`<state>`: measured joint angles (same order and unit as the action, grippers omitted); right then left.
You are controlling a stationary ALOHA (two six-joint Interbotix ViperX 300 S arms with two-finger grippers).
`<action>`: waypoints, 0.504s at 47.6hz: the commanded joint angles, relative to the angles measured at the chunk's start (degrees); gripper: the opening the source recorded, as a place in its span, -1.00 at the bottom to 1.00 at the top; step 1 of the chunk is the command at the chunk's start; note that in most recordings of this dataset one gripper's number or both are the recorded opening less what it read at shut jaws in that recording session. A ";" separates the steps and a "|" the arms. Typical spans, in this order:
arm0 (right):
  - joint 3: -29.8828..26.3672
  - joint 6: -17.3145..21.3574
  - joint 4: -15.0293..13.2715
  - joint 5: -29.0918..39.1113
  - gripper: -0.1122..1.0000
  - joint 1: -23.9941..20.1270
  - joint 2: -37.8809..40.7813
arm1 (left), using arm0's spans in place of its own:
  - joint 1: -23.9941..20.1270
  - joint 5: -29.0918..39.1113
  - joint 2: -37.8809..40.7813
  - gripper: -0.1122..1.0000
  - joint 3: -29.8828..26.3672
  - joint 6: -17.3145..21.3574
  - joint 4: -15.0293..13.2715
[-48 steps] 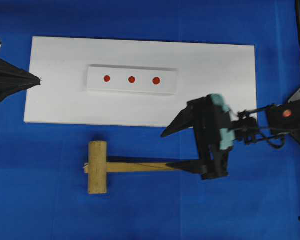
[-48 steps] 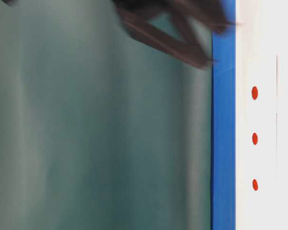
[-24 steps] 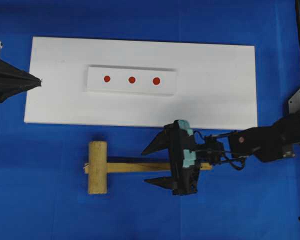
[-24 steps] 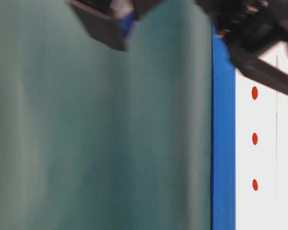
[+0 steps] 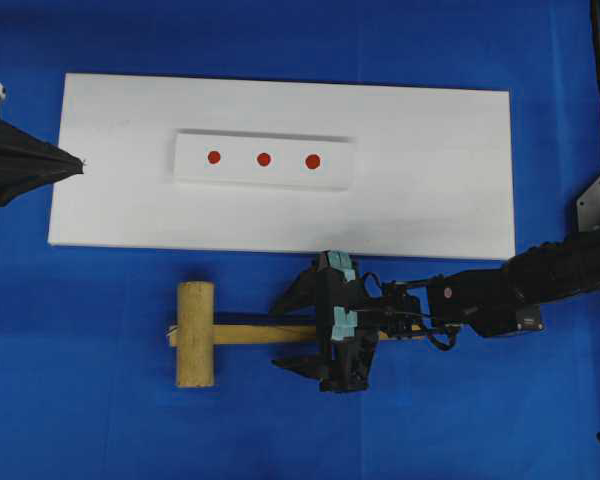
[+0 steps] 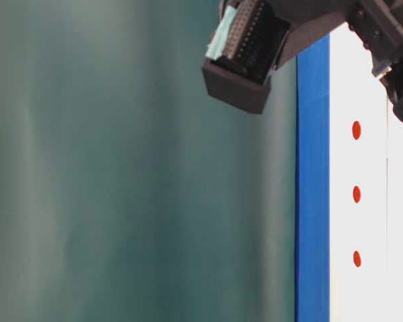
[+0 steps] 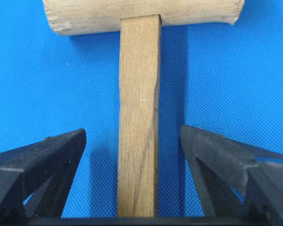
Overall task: Hit the mark with a hammer.
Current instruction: 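Reach the right gripper down and grasp the wooden mallet's handle, then lift the mallet with the right gripper and carry it over the board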
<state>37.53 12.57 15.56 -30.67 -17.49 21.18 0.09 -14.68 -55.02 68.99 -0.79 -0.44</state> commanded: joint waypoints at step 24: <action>-0.88 -0.70 0.35 1.58 -0.63 0.18 -1.67 | 0.18 1.32 0.00 -0.80 -0.62 -0.09 -0.09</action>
<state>37.44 11.78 15.73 -29.00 -17.23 21.18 0.09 -13.10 -55.28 68.99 -0.70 -0.44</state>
